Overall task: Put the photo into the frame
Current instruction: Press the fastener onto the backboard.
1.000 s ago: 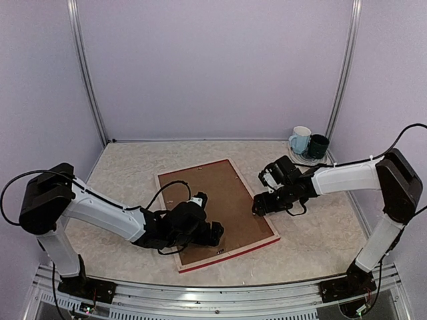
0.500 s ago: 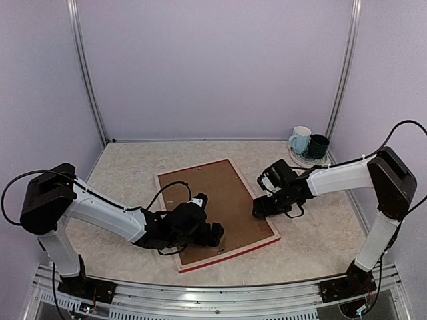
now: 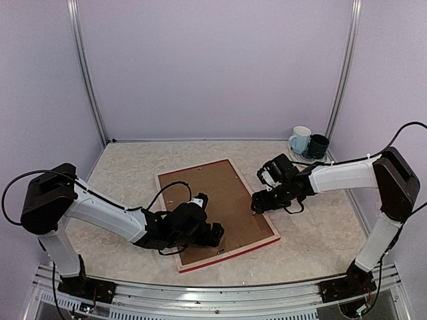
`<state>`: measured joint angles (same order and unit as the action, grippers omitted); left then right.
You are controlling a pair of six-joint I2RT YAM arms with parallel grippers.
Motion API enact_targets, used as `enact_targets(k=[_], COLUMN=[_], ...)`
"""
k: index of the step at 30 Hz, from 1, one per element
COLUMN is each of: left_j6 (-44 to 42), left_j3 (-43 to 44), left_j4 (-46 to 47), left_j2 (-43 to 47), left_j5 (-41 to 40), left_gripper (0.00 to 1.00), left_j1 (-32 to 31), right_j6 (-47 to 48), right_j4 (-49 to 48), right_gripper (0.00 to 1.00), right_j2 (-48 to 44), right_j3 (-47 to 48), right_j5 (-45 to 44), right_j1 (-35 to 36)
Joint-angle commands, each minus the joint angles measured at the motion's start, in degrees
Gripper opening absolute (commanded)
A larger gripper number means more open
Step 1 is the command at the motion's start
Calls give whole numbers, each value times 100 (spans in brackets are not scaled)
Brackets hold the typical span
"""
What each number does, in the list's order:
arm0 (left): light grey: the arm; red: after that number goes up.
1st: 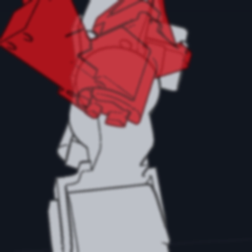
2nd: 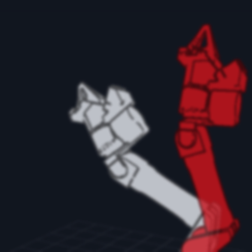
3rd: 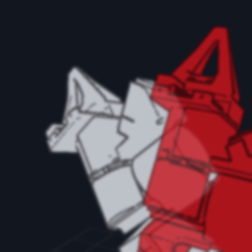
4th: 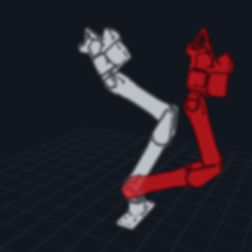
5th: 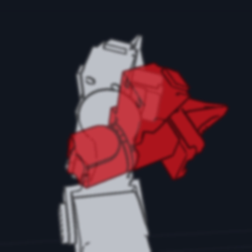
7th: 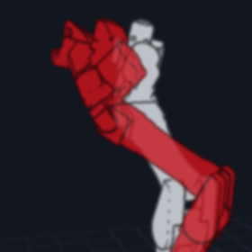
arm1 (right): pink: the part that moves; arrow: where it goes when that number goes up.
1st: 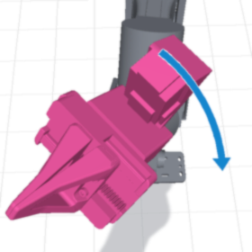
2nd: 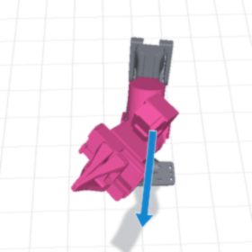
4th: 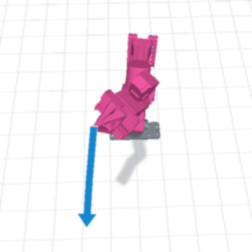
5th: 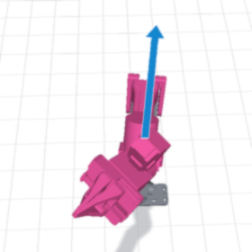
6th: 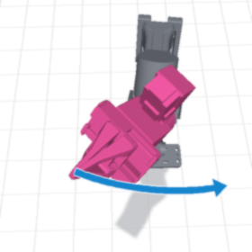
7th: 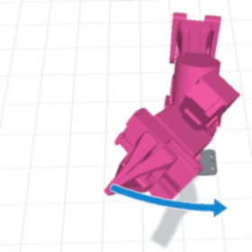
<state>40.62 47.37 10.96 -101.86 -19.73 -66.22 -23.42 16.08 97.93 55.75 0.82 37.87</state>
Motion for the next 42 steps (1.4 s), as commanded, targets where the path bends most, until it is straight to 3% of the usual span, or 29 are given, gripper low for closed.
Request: enact_targets(k=[1, 13, 42], left_j6=[-8, 40, 51], left_j3=[79, -43, -169], left_j4=[81, 143, 126], left_j2=[-162, -123, -38], left_j5=[109, 107, 17], left_gripper=[98, 98, 99], left_j1=[-32, -40, -34], right_j6=[5, 11, 175], right_j4=[112, 165, 104], right_gripper=[82, 78, 46], right_j2=[144, 471, 367], right_j3=[217, 169, -463], right_j5=[-289, -454, -420], right_j1=[45, 46, -43])
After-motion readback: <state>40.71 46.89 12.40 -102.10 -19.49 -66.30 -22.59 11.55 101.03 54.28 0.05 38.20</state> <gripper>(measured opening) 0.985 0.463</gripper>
